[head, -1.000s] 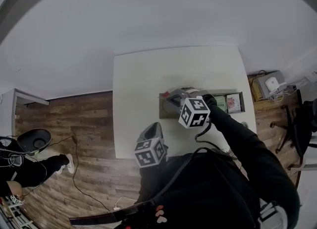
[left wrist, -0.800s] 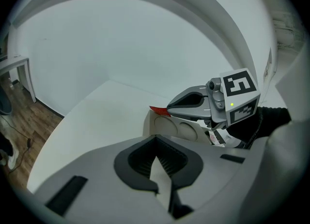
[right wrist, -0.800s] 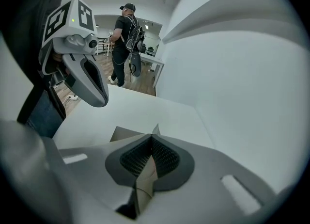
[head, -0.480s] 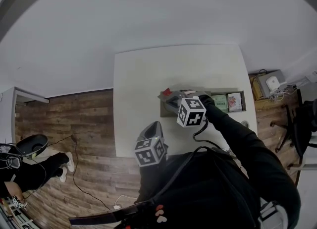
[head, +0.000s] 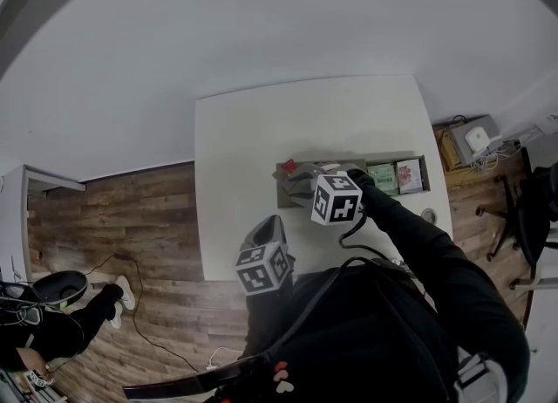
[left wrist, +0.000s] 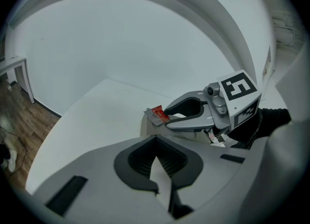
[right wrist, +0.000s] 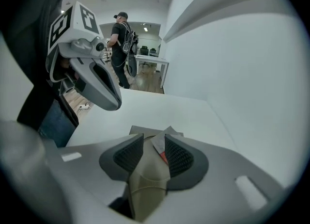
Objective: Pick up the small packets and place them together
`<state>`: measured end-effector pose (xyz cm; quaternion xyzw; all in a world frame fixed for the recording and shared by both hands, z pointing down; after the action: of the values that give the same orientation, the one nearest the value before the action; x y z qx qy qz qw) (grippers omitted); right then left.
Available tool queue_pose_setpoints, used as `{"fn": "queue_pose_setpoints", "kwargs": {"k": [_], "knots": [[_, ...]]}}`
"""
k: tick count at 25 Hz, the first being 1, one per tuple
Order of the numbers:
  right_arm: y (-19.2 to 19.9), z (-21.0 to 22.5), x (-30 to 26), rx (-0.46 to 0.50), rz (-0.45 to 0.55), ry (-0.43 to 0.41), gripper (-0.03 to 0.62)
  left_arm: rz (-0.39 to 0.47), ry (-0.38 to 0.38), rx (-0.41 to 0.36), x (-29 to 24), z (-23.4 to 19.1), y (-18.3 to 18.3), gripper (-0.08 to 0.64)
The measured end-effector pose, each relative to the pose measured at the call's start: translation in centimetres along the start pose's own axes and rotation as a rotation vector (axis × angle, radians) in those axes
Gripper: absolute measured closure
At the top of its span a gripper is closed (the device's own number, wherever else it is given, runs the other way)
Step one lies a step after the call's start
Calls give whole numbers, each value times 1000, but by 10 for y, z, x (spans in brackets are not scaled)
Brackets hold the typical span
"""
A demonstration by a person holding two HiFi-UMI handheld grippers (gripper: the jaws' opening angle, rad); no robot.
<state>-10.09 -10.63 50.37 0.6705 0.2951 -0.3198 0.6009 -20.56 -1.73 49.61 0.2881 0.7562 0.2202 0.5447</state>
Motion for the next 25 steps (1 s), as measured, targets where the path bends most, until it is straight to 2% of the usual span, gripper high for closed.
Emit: {"fn": "queue_pose_setpoints", "kwargs": {"k": [2,5,8,12,15,20,25], "knots": [[-2,3,16,-43,87,49,485,-1,8,-8,-2,3,-1,561],[4,9,52,-172,261,141,485,-6,25,-25,-8,11,-4,561],[28,10,97,-280,336,276,485,-9,53,-54,-13,24,-7,561],[85,0,152,-412,296,453,485,-20,84,-94,-20,38,-12,561],[136,-12,184,-557,255,532,485,-29,104,-119,-25,48,-13,561],[204,-31,208,-778,169,572,485,-38,127,-148,-30,61,-13,561],[234,-36,201,-964,59,566,485,-41,136,-161,-35,68,-15,561]]}}
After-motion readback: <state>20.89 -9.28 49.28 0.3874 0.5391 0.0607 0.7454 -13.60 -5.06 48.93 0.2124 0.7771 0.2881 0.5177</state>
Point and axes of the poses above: the fingertips, and each gripper's own axes: x backward along the fingers, z to its right, y out of its underside, the point moved 7 cm from there along x, backward along the fingers, and after that the axes turned 6 degrees about -y, right-handed, at the moved point
